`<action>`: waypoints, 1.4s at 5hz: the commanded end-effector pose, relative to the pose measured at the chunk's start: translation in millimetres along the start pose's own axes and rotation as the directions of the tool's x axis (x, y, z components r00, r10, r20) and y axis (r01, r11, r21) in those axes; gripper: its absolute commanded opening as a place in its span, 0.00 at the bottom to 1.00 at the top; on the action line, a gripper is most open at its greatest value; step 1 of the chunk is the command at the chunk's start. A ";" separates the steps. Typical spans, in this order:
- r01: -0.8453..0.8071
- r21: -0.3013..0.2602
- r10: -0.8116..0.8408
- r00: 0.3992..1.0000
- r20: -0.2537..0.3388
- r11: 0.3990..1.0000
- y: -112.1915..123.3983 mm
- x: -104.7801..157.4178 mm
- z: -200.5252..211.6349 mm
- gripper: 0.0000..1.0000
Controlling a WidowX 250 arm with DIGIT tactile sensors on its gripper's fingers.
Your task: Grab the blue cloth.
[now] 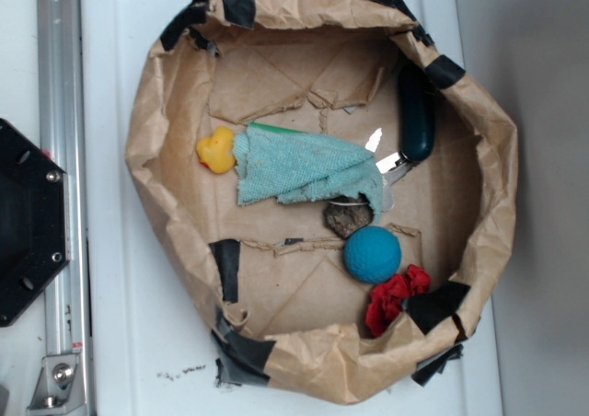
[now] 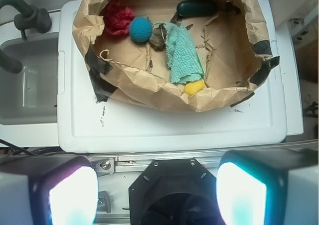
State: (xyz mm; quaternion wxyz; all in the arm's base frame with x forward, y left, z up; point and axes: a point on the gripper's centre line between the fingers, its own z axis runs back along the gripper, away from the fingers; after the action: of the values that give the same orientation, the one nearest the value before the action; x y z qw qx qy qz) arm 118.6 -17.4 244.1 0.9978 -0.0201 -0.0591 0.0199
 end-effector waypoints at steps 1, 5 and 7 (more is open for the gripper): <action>0.000 0.000 0.000 1.000 0.000 1.000 0.0 0.0 0.0 1.00; 0.374 0.125 -0.382 0.923 0.046 0.919 32.4 162.2 -150.6 1.00; 0.412 -0.044 -0.409 0.911 0.054 0.910 11.8 148.7 -193.0 1.00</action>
State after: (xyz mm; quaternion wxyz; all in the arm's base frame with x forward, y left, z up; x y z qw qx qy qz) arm 284.5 -2.1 60.2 0.9785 -0.0386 -0.0665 -0.1914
